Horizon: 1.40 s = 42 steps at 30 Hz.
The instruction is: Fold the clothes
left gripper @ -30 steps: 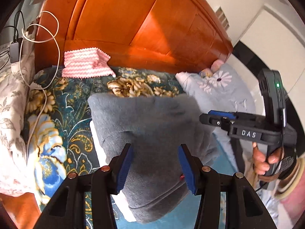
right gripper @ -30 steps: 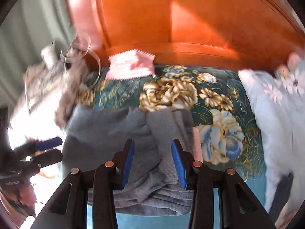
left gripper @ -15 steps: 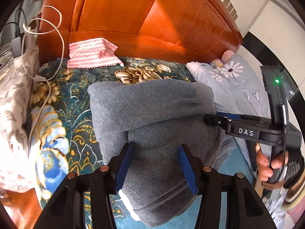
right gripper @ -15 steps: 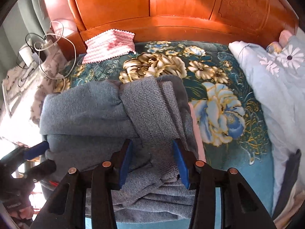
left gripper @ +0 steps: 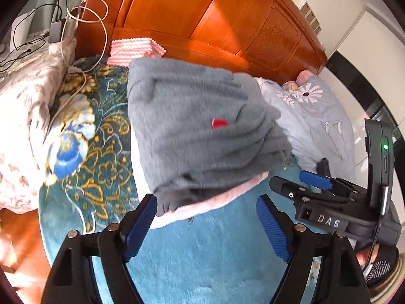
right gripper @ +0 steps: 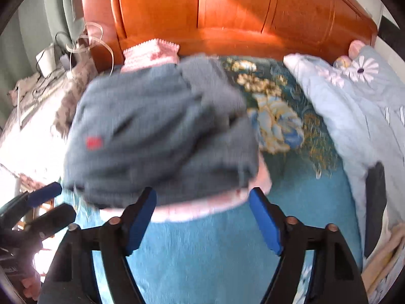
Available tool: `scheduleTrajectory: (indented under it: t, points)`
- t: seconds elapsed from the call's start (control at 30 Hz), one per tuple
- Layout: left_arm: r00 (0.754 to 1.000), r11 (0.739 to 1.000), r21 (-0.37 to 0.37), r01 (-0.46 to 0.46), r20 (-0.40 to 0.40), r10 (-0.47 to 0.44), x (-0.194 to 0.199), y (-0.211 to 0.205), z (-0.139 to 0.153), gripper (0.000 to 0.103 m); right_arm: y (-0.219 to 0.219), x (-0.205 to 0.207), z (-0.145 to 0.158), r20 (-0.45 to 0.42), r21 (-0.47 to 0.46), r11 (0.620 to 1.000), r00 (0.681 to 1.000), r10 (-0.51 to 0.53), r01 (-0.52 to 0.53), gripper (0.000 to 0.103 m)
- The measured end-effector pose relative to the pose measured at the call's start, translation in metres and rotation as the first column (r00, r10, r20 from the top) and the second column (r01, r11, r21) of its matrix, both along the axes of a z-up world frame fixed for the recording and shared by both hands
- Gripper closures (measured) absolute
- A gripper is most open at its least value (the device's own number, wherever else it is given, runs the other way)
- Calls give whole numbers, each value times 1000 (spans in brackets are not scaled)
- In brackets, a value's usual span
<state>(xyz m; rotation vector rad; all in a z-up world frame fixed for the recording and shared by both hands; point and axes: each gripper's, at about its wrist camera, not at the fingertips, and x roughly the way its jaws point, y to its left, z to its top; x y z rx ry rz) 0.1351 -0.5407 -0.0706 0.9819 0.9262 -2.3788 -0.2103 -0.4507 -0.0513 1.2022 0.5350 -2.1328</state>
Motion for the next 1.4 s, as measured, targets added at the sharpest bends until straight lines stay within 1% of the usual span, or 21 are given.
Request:
scheduleTrajectory:
  t: [0.1, 0.13, 0.2, 0.23, 0.27, 0.3, 0.43, 0.53, 0.67, 0.87, 1.2, 1.4]
  points:
    - [1000, 1000, 1, -11, 11, 11, 4, 10, -6, 8, 7, 15, -15, -17, 28, 1000, 1000, -2, 3, 21]
    - [1000, 1000, 1, -14, 12, 14, 5, 11, -8, 7, 9, 18, -18, -16, 27, 1000, 1000, -5, 6, 21]
    - [1000, 1000, 2, -21, 13, 21, 7, 12, -10, 1, 12, 23, -24, -9, 15, 1000, 1000, -14, 14, 20]
    - [1000, 1000, 2, -25, 14, 25, 8, 12, -12, 0, 13, 24, -26, -8, 7, 1000, 1000, -20, 20, 18]
    - [999, 1000, 2, -28, 15, 28, 8, 13, -13, 0, 14, 25, -27, -8, -1, 1000, 1000, -27, 27, 11]
    - [999, 999, 3, -32, 15, 32, 9, 13, -15, 0, 15, 25, -28, -10, -8, 999, 999, -38, 38, 7]
    - [999, 999, 4, -46, 18, 46, 13, 15, -21, 0, 18, 27, -33, -10, -28, 996, 996, -83, 83, 5]
    - [998, 998, 5, -57, 20, 56, 15, 16, -25, 0, 17, 29, -36, -27, -31, 994, 994, -108, 108, 1]
    - [998, 998, 19, -64, 18, 64, 17, 16, -33, 0, 16, 31, -39, -37, -41, 991, 991, -130, 128, 0]
    - [997, 996, 44, -74, 16, 73, 20, 14, -45, 0, 14, 32, -47, -42, -33, 988, 987, -153, 151, 0]
    - [999, 997, 58, -49, 12, 48, 19, 14, -62, 0, 11, 31, -59, -53, -12, 985, 984, -172, 172, 0]
    - [999, 998, 51, -41, 17, 40, 19, 15, -69, 0, 8, 33, -65, -74, 3, 985, 982, -172, 172, 0]
